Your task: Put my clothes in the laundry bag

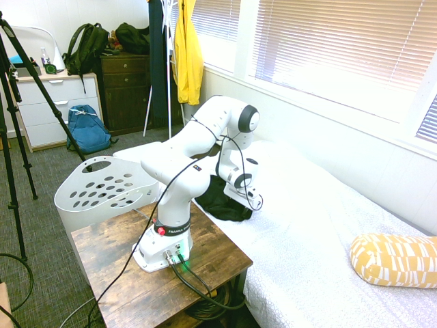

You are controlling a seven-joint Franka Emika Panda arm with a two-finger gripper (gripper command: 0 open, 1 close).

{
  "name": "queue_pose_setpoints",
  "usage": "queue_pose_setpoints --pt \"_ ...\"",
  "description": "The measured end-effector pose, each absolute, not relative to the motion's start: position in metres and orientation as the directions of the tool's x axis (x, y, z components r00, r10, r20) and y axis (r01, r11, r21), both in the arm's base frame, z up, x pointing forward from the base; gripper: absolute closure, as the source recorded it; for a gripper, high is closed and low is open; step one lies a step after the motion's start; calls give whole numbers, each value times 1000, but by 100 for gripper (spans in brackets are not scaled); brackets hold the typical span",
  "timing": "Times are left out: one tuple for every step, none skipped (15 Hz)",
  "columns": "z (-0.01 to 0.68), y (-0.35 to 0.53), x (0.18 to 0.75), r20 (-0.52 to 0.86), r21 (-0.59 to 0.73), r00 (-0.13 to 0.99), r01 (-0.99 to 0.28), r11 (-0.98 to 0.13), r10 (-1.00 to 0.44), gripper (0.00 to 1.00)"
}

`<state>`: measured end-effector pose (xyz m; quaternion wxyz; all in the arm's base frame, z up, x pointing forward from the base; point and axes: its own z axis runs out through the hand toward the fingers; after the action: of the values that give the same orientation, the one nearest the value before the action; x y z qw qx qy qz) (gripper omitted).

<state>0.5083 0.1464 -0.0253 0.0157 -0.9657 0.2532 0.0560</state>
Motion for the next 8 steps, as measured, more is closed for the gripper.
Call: queue_pose_setpoints --pt "-26 146 508 -118 -3 863 -494 -869 -491 100" --pt "-26 145 508 -119 -3 862 -497 -868 -493 100" --pt "-26 145 508 -120 -5 859 -502 -865 -498 100" --pt "-26 144 508 -121 -6 858 -504 -864 -500 100" --pt "-26 142 508 -121 -6 856 -506 -862 -502 100" --pt "-26 141 509 -122 -7 855 -509 -861 -504 100" --pt "-25 140 509 -122 -8 853 -512 -859 -508 100" --pt "-25 140 510 -122 -9 851 -516 -856 -511 100"
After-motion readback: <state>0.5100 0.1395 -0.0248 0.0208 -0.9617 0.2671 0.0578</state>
